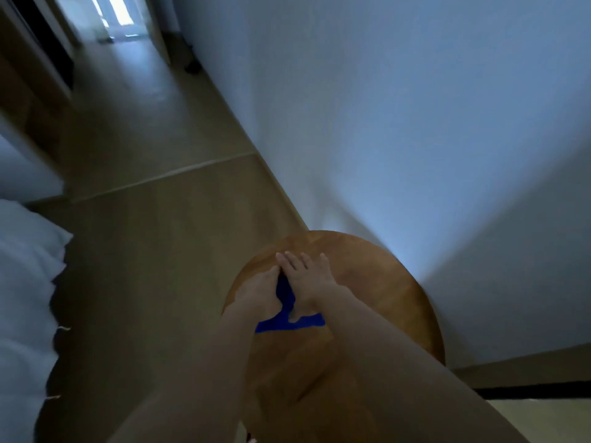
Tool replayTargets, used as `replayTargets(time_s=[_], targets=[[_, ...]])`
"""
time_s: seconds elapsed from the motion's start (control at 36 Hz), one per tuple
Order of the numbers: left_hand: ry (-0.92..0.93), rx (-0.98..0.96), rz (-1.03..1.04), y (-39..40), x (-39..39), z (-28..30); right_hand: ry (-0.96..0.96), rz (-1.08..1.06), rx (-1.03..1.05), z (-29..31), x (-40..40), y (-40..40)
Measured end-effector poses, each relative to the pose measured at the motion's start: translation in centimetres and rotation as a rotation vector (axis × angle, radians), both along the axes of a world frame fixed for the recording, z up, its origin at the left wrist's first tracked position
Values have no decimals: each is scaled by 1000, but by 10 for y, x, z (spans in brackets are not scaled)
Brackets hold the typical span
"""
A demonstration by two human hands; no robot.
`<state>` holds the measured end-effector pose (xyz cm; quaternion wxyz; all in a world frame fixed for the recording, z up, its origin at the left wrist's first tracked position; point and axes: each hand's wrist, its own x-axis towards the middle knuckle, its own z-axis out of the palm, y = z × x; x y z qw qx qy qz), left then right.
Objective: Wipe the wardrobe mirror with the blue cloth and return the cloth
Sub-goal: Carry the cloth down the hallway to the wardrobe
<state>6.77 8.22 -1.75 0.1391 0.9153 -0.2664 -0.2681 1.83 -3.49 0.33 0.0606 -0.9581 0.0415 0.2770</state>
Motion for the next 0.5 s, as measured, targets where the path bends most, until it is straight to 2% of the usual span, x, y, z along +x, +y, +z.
replayTargets(time_s=[0.11,0.19,0.5], targets=[[8,-180,120,34,4,27,-171,97,-106,28,16,28],[-25,-236,227,65,9,40,-248,92,-56,45,30,44],[-161,-10,282,158,53,68,-410,231,-44,59,78,144]])
